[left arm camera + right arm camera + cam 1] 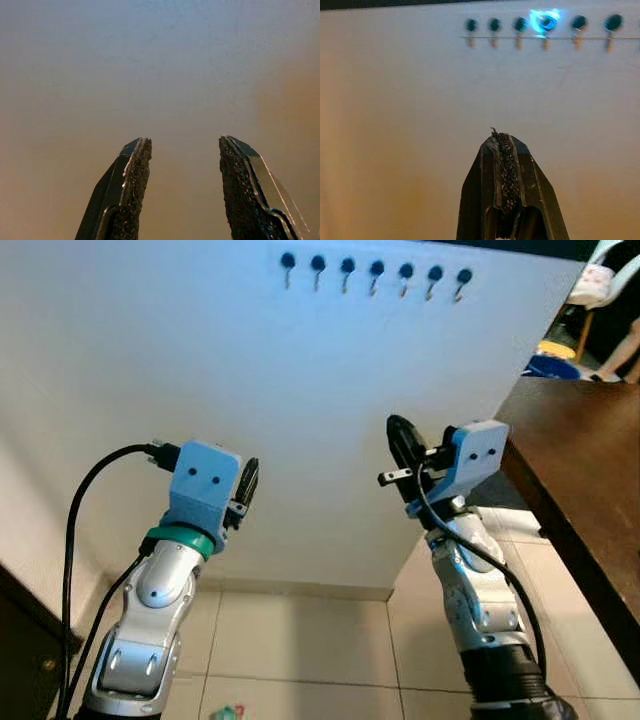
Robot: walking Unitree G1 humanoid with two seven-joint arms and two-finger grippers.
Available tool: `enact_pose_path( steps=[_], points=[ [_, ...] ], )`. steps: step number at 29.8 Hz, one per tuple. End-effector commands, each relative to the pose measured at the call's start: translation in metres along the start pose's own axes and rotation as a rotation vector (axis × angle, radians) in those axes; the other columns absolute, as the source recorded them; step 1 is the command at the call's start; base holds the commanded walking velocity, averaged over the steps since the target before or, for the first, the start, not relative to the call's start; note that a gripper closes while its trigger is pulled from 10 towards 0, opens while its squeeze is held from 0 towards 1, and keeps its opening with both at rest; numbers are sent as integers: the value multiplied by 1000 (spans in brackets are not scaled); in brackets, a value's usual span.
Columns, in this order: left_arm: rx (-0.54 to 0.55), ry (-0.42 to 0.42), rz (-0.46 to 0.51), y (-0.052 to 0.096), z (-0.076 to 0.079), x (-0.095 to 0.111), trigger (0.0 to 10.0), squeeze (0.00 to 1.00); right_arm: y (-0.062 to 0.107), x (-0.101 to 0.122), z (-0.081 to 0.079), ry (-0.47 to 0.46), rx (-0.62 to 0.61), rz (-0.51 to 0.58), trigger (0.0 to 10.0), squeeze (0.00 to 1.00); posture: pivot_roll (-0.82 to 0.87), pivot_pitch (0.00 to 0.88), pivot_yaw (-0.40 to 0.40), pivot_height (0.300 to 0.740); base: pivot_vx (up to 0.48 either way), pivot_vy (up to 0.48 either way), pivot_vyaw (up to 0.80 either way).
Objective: Hang keys on a hook
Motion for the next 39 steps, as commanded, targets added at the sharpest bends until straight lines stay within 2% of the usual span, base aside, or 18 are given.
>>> enact_pose_path(
  steps=[1, 12, 16, 39],
  points=[
    [-12, 12, 2, 1, 3, 0, 10000, 0, 1, -2, 1, 4, -3, -3, 10000, 0, 76, 56, 21, 740, -461, 0, 0],
    [-13, 14, 2, 1, 2, 1, 10000, 0, 0, -2, 3, 8, -14, -8, 10000, 0, 75, 58, 23, 740, -443, 0, 0],
    [-13, 17, 1, 1, 3, 1, 10000, 0, 0, -3, 3, 1, -22, -14, 10000, 0, 75, 58, 23, 740, -79, 0, 0],
    [-25, 49, -19, 0, 5, 0, 10000, 0, -1, -3, 7, -27, -45, -21, 10000, 0, 77, 67, 22, 740, 0, 0, -800]
  ],
)
Point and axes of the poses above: a point about 5 cm out from each wrist's last joint towards the gripper, its own y axis pointing back from the gripper into the wrist, its own x axis along the axis of the wrist's last joint, z = x × y, the point moved 2 cm from there along -y, pointing out of the wrist towards the gripper, and after that the axes turned 9 degrees about -y, right-handed, at the moved point
